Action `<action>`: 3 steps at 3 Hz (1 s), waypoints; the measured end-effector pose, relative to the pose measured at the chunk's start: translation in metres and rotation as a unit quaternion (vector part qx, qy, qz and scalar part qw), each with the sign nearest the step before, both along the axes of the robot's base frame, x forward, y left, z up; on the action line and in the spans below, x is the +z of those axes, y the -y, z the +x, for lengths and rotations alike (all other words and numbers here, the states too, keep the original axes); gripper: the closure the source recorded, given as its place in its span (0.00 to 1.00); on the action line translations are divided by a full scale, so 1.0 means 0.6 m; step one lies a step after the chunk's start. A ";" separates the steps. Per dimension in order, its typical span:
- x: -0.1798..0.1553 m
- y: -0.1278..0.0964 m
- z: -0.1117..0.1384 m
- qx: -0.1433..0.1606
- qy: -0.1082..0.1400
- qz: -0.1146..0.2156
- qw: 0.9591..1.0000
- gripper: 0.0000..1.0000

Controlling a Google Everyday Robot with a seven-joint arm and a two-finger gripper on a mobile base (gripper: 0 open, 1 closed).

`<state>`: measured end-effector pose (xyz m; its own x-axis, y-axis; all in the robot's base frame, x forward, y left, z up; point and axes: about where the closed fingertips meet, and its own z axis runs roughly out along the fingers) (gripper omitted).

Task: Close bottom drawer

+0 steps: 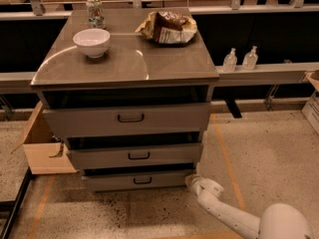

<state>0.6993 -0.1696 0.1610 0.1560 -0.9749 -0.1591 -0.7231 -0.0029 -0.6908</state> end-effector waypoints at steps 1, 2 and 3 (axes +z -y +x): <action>0.007 0.015 -0.016 -0.005 -0.006 0.005 1.000 1.00; 0.027 0.033 -0.071 -0.007 -0.031 0.022 0.999 1.00; 0.062 0.054 -0.150 -0.015 -0.054 0.048 0.997 1.00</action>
Offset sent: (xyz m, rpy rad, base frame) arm -0.1044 -0.0443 0.0430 0.1064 0.1508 -0.0201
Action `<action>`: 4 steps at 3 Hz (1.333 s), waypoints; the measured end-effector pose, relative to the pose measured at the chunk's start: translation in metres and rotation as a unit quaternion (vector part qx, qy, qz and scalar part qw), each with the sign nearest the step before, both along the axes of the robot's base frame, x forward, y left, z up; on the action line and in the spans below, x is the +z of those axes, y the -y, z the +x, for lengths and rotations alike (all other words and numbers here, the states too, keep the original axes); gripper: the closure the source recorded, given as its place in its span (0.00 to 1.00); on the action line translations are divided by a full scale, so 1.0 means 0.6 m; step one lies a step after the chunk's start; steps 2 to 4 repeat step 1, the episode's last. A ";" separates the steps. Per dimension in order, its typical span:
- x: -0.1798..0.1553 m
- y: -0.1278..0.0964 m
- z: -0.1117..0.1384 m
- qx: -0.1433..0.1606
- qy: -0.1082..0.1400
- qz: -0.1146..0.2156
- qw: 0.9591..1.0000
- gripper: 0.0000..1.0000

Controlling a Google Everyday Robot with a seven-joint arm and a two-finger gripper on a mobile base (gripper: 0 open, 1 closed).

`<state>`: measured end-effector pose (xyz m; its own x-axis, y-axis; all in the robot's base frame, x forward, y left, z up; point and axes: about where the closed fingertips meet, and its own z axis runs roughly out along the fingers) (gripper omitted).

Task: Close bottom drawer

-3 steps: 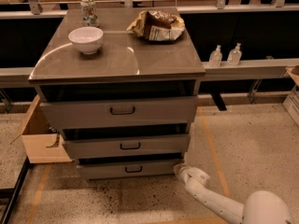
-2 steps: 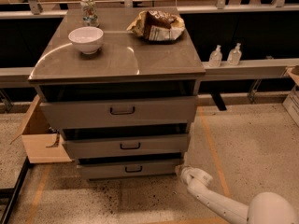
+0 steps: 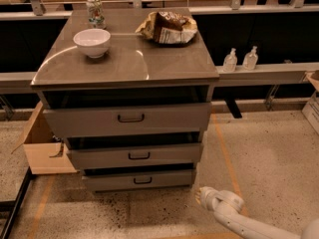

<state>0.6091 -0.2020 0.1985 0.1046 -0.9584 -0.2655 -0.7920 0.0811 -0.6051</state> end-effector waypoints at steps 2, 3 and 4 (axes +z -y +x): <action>-0.005 -0.016 -0.025 0.009 -0.009 0.005 1.000 0.82; -0.005 -0.016 -0.025 0.009 -0.009 0.005 1.000 0.82; -0.005 -0.016 -0.025 0.009 -0.009 0.005 1.000 0.82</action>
Offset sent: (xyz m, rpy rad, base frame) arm 0.0000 0.0000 0.0000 0.0000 0.0000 0.0000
